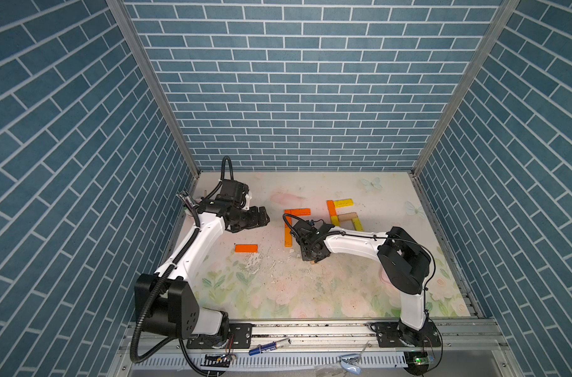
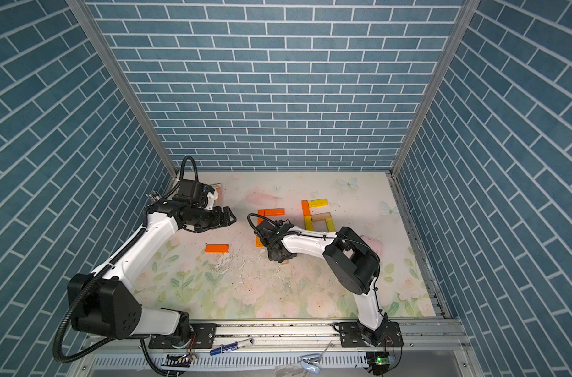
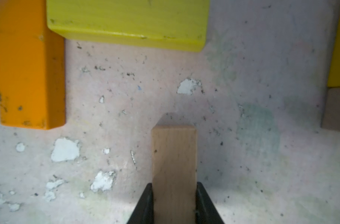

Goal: Assemble the number 6 with building blocks
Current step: Place the building block at the center of the board, then assemble the building block at the center of the board.

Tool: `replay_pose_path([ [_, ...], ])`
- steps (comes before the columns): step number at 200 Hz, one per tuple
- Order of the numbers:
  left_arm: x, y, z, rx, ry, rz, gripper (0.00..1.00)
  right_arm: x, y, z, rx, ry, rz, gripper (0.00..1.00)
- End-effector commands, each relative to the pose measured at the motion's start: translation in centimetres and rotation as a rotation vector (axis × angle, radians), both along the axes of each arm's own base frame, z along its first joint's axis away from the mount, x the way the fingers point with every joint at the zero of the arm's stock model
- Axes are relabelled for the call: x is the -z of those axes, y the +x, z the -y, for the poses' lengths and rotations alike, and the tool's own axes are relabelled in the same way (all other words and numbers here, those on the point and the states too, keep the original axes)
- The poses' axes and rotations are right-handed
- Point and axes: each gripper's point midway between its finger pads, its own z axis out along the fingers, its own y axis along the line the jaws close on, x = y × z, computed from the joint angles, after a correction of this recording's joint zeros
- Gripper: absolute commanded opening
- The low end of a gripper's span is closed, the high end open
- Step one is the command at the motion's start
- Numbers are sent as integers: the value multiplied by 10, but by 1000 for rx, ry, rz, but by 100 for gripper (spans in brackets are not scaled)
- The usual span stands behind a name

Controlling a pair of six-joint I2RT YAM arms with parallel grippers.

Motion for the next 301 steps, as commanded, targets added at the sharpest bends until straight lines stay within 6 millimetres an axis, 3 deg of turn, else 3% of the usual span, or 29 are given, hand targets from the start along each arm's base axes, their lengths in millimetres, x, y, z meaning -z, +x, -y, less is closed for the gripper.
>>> replay_pose_path([
  [1, 1, -2, 0, -8, -17, -6, 92, 4, -1, 5, 65, -24, -30, 18],
  [27, 2, -1, 1, -6, -16, -9, 92, 6, 3, 7, 77, -27, -39, 23],
  [57, 2, 0, 1, -3, -17, -9, 92, -5, 12, 2, 51, -22, -17, 48],
  [81, 3, -1, 1, -2, -18, -11, 92, -18, 16, 1, 39, -26, -1, 52],
  [164, -1, -2, 4, 5, -40, -1, 92, -12, 2, 7, 70, 1, -29, 41],
  [227, 2, -2, 6, 6, -50, -7, 92, -6, -2, 3, 68, 9, -49, 22],
  [301, 6, -1, 9, 11, -60, -24, 92, -6, 11, 2, 88, 7, -42, 21],
])
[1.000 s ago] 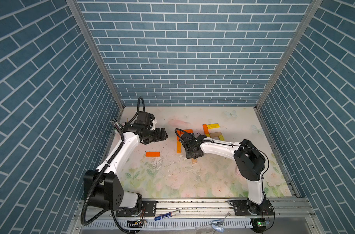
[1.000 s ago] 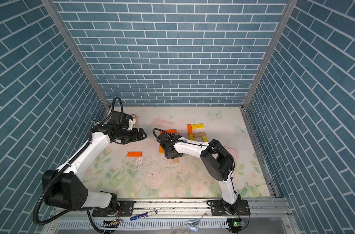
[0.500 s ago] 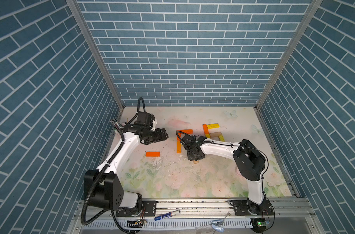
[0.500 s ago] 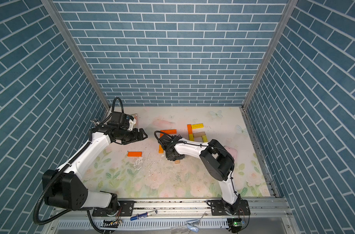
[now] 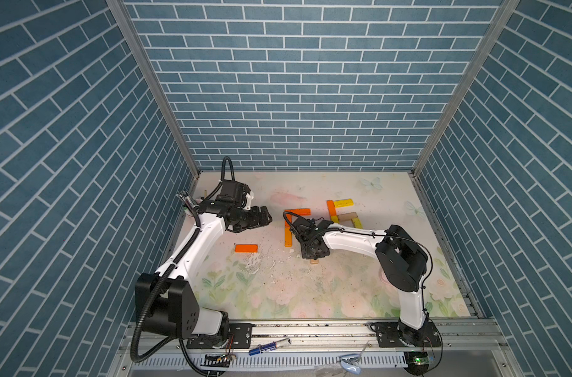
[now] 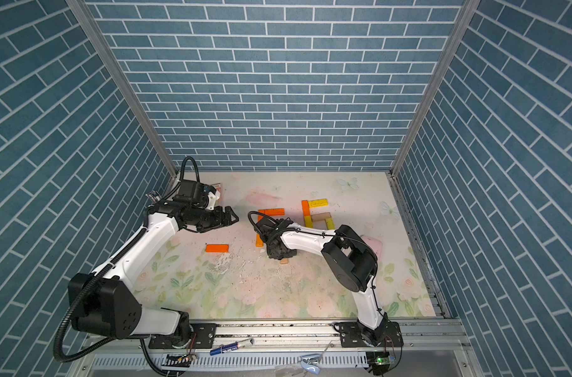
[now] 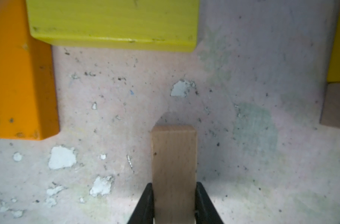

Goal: Assemble the number 6 with building blocks
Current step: Assemble the building block at the center of the board.

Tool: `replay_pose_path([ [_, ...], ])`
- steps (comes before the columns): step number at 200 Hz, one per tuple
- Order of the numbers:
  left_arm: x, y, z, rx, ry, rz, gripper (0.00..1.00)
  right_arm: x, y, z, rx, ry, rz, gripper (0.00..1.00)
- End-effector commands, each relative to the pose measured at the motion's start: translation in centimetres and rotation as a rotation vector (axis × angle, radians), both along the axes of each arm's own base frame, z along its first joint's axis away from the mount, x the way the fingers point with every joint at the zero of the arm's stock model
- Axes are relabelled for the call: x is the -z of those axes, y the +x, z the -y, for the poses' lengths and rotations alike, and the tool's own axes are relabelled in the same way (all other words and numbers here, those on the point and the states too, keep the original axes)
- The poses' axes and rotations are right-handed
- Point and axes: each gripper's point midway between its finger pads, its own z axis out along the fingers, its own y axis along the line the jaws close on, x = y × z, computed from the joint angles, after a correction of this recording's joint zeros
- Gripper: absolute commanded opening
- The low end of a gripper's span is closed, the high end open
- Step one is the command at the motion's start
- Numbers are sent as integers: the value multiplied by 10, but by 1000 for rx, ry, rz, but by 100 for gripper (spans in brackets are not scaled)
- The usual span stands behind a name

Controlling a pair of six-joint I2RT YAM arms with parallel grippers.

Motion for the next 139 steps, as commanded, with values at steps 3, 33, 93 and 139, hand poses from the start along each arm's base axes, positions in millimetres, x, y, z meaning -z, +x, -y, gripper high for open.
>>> replay_pose_path([
  [3, 7, -1, 0, -7, -5, -25, 92, -5, 6, -2, 41, 12, -1, 21],
  [33, 8, 0, 0, -4, -7, -26, 92, -2, 10, -2, 48, 6, -8, 21],
  [93, 9, 1, 1, -4, -8, -31, 92, 7, 18, -2, 60, 3, -27, 22],
  [139, 9, 1, 1, -2, -12, -32, 92, 10, 21, -1, 65, -3, -33, 21],
])
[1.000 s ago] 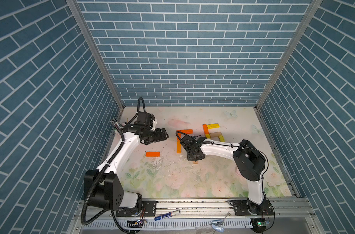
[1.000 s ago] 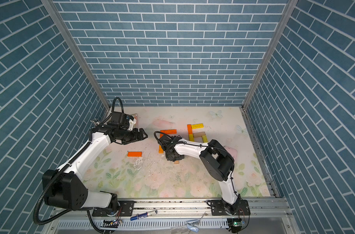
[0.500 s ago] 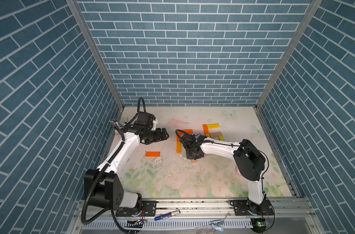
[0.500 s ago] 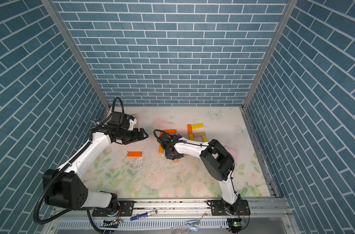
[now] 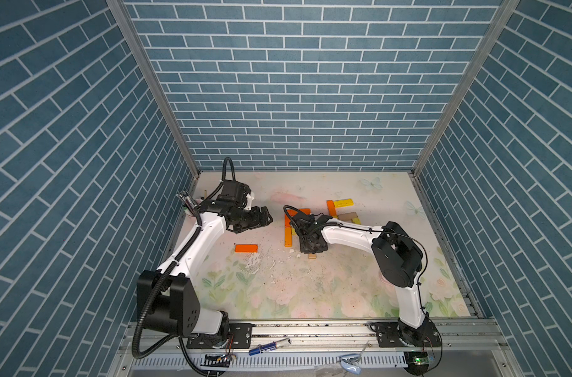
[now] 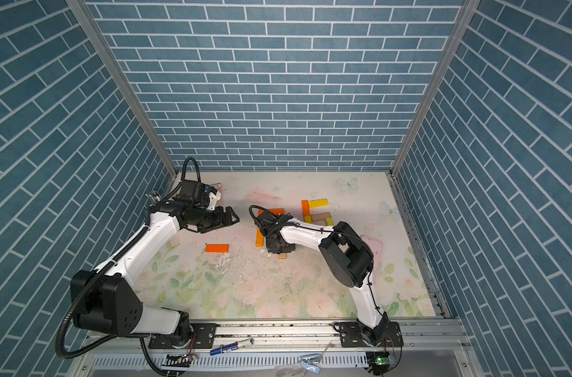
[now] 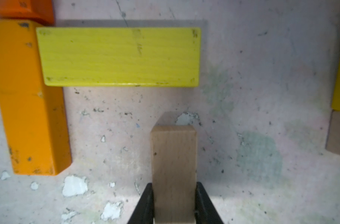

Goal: Assemble the number 6 with building blocks
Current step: Assemble the building block at the center of the board.

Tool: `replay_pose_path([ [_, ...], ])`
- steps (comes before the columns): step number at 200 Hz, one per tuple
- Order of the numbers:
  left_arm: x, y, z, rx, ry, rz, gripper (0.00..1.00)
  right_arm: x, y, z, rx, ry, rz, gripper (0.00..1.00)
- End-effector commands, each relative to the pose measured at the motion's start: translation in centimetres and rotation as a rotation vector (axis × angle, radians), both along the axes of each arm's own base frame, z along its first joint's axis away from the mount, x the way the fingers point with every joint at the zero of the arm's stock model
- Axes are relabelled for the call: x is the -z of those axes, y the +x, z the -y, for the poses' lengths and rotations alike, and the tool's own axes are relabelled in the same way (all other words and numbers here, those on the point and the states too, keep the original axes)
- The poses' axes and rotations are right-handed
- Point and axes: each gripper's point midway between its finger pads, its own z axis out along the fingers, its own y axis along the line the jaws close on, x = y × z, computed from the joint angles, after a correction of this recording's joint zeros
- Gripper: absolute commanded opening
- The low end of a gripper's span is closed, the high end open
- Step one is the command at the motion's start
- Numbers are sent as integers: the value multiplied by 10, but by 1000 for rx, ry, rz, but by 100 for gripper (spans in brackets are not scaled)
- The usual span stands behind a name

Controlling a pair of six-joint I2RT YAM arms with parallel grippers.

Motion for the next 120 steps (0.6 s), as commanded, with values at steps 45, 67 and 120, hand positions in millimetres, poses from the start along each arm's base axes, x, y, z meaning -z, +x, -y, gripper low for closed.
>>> replay_pose_path([
  [45, 3, 0, 0, -5, -8, -11, 92, 12, 3, 6, 33, -37, -29, 21],
  [67, 2, 0, 0, -4, -10, -10, 92, 12, 5, 6, 38, -39, -30, 22],
  [120, 0, 0, 0, -3, -11, -3, 92, 15, 7, 6, 38, -48, -37, 22],
])
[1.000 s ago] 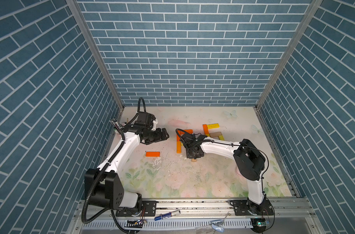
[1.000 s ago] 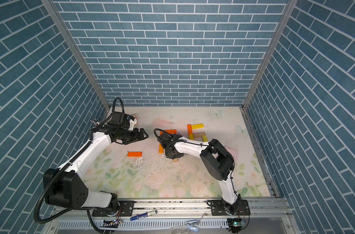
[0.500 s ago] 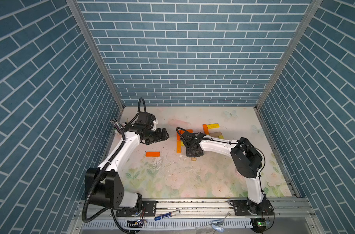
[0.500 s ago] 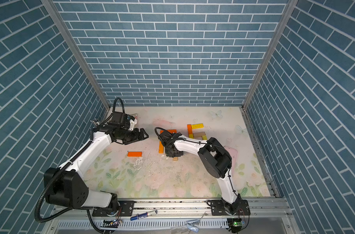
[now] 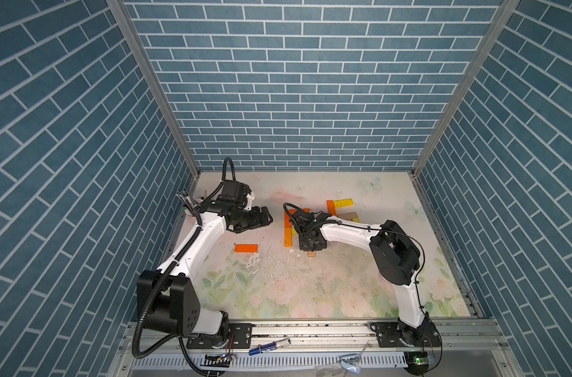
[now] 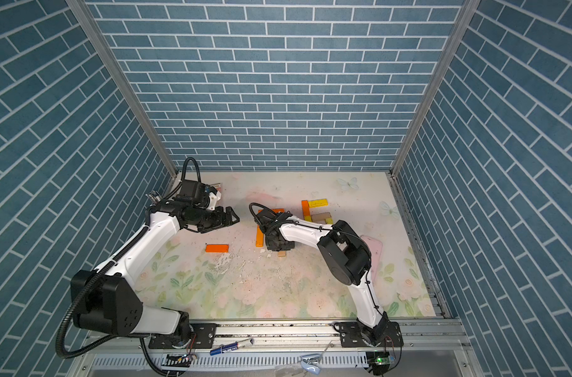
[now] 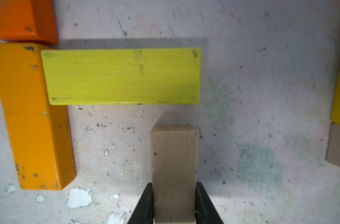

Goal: Assemble the number 6 with building blocks
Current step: Assemble the building block at the center of the board.

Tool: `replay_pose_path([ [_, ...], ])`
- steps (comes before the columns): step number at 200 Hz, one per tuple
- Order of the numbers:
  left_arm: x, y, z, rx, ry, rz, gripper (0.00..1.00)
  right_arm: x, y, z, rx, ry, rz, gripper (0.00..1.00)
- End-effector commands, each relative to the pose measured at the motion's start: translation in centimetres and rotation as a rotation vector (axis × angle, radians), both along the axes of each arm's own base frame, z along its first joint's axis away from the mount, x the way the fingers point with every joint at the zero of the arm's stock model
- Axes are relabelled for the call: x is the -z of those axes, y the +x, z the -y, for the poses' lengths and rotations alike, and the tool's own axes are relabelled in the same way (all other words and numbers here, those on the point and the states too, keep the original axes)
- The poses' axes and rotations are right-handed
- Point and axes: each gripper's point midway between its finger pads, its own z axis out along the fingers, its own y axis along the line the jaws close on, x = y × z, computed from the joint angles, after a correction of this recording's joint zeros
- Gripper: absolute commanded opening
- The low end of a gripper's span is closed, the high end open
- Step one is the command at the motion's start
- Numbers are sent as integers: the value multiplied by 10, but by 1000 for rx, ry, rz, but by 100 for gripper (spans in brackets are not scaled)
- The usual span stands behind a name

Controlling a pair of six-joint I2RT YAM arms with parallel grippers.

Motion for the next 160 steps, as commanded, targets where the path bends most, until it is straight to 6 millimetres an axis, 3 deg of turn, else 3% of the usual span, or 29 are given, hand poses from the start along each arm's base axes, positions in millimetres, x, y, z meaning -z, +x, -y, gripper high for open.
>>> replay_pose_path([
  [1, 0, 0, 0, -4, -8, -2, 92, 16, -3, 10, 25, -51, -38, 22],
  [160, 1, 1, -1, -5, -9, -5, 92, 24, 0, 8, 26, -62, -54, 23],
])
